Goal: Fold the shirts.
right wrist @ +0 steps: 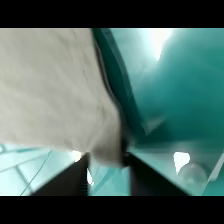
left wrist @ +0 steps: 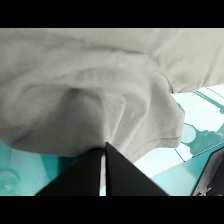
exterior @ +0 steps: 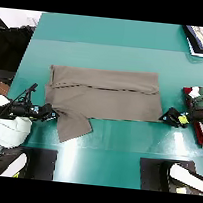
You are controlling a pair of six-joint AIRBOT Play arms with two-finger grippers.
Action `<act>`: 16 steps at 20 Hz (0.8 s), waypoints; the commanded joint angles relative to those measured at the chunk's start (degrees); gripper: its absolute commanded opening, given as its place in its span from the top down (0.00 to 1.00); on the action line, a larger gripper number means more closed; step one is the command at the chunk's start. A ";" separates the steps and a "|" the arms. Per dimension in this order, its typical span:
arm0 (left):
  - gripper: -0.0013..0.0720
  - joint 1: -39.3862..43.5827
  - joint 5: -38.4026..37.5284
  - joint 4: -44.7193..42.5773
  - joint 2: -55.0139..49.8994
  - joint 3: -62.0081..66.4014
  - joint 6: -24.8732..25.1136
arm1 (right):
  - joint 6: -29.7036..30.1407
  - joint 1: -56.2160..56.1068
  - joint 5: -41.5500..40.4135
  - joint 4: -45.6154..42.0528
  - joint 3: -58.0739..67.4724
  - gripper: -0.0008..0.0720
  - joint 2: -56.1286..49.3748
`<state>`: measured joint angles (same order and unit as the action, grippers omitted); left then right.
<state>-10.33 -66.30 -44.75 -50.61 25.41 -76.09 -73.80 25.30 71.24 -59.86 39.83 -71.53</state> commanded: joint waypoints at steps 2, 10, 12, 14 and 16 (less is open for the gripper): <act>0.94 -0.02 -0.76 -0.11 0.04 0.07 0.09 | 0.42 -1.73 -5.38 -0.37 -0.42 0.97 2.45; 0.95 0.00 -16.57 -2.84 1.60 0.07 1.49 | 0.37 7.76 7.74 -12.46 -0.42 0.97 17.31; 0.95 0.00 -17.20 -2.86 7.69 0.22 -0.46 | 0.39 9.70 9.94 -14.08 -0.42 0.97 20.39; 0.95 0.00 -17.07 -2.80 13.70 1.40 -2.67 | 0.37 10.12 10.29 -13.22 -0.42 0.97 22.40; 0.95 0.00 -16.52 -2.56 15.45 4.46 -3.19 | 0.37 9.31 9.46 -10.78 -0.42 0.97 23.45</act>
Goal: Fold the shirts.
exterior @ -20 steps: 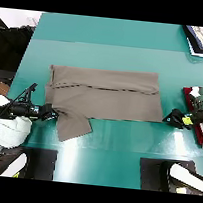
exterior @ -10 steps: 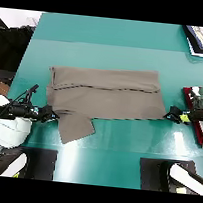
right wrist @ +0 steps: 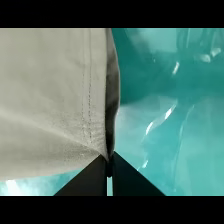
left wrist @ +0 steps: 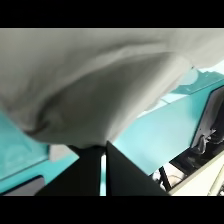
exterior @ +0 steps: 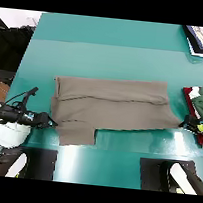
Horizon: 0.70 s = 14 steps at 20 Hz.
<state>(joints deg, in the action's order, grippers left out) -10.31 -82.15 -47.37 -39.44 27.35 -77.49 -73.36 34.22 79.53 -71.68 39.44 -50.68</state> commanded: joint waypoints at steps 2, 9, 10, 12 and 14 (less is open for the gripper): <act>0.95 -0.02 3.32 0.07 4.26 6.88 -1.75 | -0.09 -1.49 -1.01 5.25 0.15 0.97 2.80; 0.94 -0.02 15.85 -0.07 -1.20 15.76 2.56 | -6.71 -15.26 -8.96 7.13 12.41 0.97 -7.54; 0.94 -0.02 16.85 0.00 -3.34 15.98 3.43 | -7.52 -16.85 -9.75 7.10 14.51 0.97 -9.86; 0.94 -0.02 19.63 0.02 -8.26 17.20 6.34 | -8.17 -19.87 -10.88 7.08 18.47 0.97 -14.73; 0.94 -0.02 22.97 0.28 -13.42 19.58 7.76 | -9.64 -22.14 -12.31 7.04 21.64 0.97 -19.30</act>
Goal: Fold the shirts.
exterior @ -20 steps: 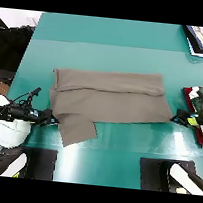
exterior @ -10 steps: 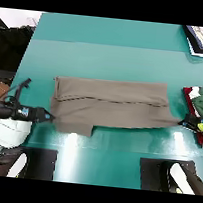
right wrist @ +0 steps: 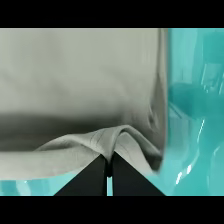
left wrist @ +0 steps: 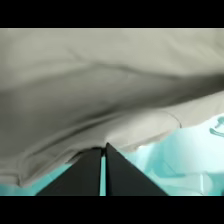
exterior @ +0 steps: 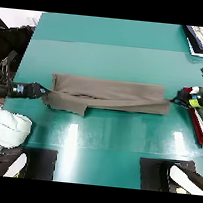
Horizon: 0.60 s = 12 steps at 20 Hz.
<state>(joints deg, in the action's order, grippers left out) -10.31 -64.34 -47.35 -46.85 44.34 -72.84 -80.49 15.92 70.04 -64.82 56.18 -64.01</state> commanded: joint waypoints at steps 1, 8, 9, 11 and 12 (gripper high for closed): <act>0.94 -0.02 6.12 0.26 -9.01 4.22 4.11 | -3.50 -4.66 -3.30 0.17 6.45 0.97 -8.24; 0.94 -0.02 12.74 2.03 -25.86 15.72 7.76 | -8.13 -5.11 -6.95 0.22 12.15 0.97 -16.92; 0.94 -0.02 13.22 2.27 -27.61 16.94 7.76 | -8.22 -5.09 -8.22 0.24 11.78 0.97 -16.96; 0.94 -0.02 13.73 3.50 -30.49 18.73 8.00 | -8.68 -5.09 -10.05 0.22 10.88 0.97 -16.92; 0.94 -0.02 14.01 4.72 -31.65 19.26 8.85 | -8.70 -5.09 -10.54 0.24 10.54 0.97 -16.92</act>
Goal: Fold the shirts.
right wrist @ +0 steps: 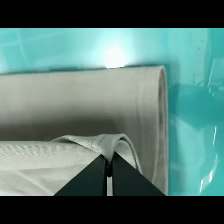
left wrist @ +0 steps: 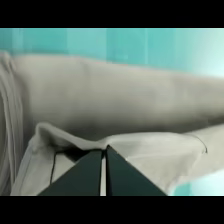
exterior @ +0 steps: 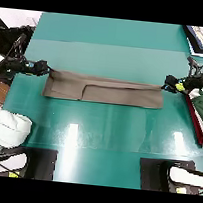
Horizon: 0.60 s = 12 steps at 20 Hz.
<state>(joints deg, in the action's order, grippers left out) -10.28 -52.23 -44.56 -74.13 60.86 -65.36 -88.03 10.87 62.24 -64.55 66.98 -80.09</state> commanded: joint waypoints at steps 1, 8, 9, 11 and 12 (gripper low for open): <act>0.94 -0.04 2.62 3.23 -5.33 2.91 1.53 | -1.11 -0.04 -2.93 0.02 -0.35 0.97 -1.03; 0.16 -0.07 0.31 7.06 -7.50 4.04 0.28 | 0.28 3.39 -1.92 4.04 1.20 0.31 -1.25; 0.16 -0.07 -1.99 7.10 -7.39 4.68 0.26 | 1.53 5.01 0.70 4.07 1.68 0.31 -1.25; 0.17 -0.04 -6.88 7.30 -7.34 5.66 0.26 | 5.22 8.57 6.27 5.09 1.70 0.31 -1.70; 0.17 -0.04 -8.44 7.39 -7.34 5.68 0.24 | 6.91 10.01 9.01 5.07 1.70 0.31 -2.58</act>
<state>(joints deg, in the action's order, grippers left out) -10.33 -55.05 -37.85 -81.34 65.65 -65.01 -85.54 17.19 64.03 -60.69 68.29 -81.78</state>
